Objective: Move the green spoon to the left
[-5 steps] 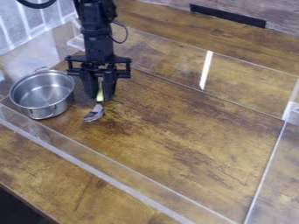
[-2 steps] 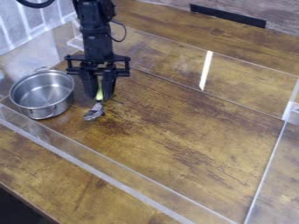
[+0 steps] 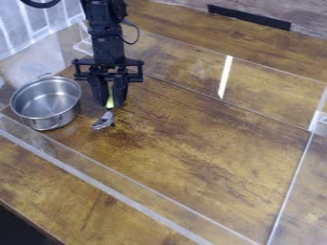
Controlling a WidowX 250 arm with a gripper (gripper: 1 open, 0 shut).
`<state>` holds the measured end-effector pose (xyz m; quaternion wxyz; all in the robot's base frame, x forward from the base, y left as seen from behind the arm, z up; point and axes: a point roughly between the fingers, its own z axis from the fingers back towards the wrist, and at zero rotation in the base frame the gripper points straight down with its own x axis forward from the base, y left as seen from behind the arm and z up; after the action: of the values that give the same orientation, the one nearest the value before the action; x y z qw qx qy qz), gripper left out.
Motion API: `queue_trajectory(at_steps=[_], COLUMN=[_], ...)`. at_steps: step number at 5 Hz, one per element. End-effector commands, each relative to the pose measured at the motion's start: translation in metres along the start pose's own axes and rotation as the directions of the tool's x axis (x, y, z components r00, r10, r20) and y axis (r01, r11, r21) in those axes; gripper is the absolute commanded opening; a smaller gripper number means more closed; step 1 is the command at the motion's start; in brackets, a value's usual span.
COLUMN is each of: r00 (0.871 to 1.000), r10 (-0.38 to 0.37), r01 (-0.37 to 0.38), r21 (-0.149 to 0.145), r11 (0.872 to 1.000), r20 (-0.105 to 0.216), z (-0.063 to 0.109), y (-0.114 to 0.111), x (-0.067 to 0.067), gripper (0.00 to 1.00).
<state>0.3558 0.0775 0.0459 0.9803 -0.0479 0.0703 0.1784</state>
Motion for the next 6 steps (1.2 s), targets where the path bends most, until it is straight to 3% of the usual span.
queue_trajectory(at_steps=[1,3,6], r00=[0.998,0.998,0.997], r10=[0.024,0.042,0.063], r01=[-0.023,-0.042,-0.063], r21=[-0.007,-0.008,-0.003], r11=[1.0,0.999,0.998], r20=[0.051,0.048,0.041], z=[0.025,0.038,0.038], y=[0.009,0.015,0.02], x=[0.006,0.006,0.007], gripper=[0.0,0.0,0.0])
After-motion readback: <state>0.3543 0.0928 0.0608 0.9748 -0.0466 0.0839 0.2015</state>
